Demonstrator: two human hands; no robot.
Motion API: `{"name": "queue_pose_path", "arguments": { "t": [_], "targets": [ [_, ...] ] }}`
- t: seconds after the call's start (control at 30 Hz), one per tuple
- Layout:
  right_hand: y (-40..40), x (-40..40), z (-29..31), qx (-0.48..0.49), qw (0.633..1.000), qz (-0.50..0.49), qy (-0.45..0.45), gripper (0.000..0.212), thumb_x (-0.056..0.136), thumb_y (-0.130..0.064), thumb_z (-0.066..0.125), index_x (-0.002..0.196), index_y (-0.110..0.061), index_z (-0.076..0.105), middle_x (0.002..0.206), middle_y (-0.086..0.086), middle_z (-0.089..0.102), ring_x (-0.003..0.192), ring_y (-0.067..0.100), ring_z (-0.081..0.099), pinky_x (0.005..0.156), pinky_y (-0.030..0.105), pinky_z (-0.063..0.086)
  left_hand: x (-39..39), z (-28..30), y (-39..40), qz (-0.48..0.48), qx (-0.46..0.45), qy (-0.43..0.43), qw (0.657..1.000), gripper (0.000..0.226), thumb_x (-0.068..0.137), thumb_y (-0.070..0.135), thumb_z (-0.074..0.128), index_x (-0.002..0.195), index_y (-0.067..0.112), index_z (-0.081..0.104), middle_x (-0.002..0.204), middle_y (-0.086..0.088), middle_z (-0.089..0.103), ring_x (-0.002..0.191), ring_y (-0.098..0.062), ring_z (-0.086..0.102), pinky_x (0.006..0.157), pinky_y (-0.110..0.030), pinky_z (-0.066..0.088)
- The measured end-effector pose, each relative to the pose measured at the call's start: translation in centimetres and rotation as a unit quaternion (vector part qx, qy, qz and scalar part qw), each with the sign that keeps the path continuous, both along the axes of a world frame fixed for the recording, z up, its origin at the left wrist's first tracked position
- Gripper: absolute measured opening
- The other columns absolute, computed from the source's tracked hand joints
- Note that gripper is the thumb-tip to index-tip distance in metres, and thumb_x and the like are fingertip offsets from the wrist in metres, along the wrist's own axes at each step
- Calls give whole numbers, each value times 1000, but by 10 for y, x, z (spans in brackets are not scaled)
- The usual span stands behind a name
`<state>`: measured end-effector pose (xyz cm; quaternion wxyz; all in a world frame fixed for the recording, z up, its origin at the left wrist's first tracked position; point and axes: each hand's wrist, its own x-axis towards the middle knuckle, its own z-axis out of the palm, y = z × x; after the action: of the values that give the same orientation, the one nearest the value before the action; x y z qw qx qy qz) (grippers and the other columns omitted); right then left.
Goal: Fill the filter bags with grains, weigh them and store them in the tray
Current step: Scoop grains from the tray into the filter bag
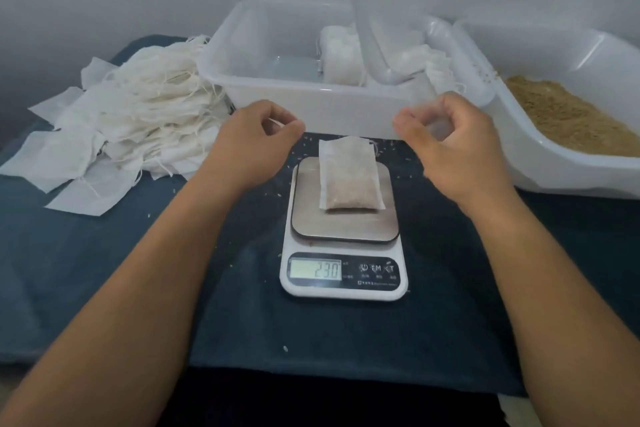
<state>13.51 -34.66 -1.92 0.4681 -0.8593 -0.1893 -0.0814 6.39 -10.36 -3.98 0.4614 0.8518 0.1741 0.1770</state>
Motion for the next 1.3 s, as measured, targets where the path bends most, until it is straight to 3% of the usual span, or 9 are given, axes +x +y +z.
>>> {"name": "queue_pose_path", "arguments": {
  "t": [0.07, 0.27, 0.53, 0.77, 0.87, 0.97, 1.13, 1.2, 1.3],
  "targets": [
    [-1, 2, 2, 19, 999, -20, -19, 23, 88, -61, 67, 84, -41, 58, 91, -43, 62, 90, -10, 61, 77, 43, 60, 3, 0, 2, 21, -20, -11, 1000, 9, 93, 40, 67, 87, 34, 66, 62, 21, 62, 48, 7, 56, 40, -7, 37],
    [-3, 6, 2, 63, 996, -41, -39, 23, 90, -62, 65, 87, -41, 57, 92, -34, 64, 87, 7, 65, 80, 55, 59, 5, -1, 2, 20, -36, -26, 999, 8, 93, 38, 67, 87, 32, 66, 54, 24, 58, 45, 4, 55, 39, -10, 38],
    [-4, 8, -1, 76, 995, -24, -58, 26, 94, -58, 62, 107, -36, 62, 109, -13, 73, 90, 9, 67, 78, 53, 59, 5, -2, 3, -3, -22, -20, 1000, 7, 94, 35, 67, 89, 30, 67, 55, 26, 59, 47, 5, 55, 41, -8, 37],
    [-3, 7, 0, 97, 993, -17, -69, 16, 95, -58, 62, 103, -44, 59, 109, -13, 73, 87, 9, 67, 74, 46, 59, 6, -3, -8, -42, 5, -8, 999, 9, 93, 45, 67, 91, 36, 68, 76, 24, 70, 65, 9, 62, 52, -4, 41],
    [-4, 7, 1, 105, 992, -19, -70, 14, 95, -57, 62, 104, -46, 59, 108, -15, 72, 92, 7, 68, 74, 44, 60, 7, -5, -14, -69, 20, 8, 997, 14, 93, 53, 64, 97, 40, 67, 86, 22, 73, 77, 8, 66, 62, -14, 51],
    [-6, 6, 2, 111, 991, -18, -70, 15, 95, -56, 62, 105, -44, 59, 107, -14, 72, 96, 8, 69, 73, 43, 60, 11, -6, -19, -93, 37, 24, 995, 18, 93, 57, 61, 100, 41, 67, 94, 20, 72, 81, 10, 64, 72, -21, 47],
    [-8, 8, 1, 122, 990, -21, -68, 25, 96, -55, 63, 111, -35, 62, 106, -17, 72, 97, 5, 69, 73, 33, 58, 20, 0, -23, -123, 35, 35, 991, 16, 90, 52, 68, 100, 40, 70, 94, 13, 71, 88, -1, 65, 81, -25, 50],
    [-10, 9, 2, 124, 989, -23, -75, 25, 96, -53, 64, 110, -33, 63, 106, -25, 69, 102, -6, 65, 78, 12, 51, 21, 4, -23, -132, 25, 34, 990, 12, 87, 41, 75, 98, 39, 72, 87, 12, 70, 82, -2, 66, 77, -23, 48],
    [-13, 10, 2, 126, 988, -25, -82, 21, 96, -52, 65, 108, -35, 64, 106, -33, 65, 101, -12, 61, 79, 2, 43, 19, 12, -24, -151, 32, 8, 988, 14, 86, 29, 77, 96, 38, 73, 80, 16, 69, 68, 4, 61, 68, -13, 43]
  ]
}}
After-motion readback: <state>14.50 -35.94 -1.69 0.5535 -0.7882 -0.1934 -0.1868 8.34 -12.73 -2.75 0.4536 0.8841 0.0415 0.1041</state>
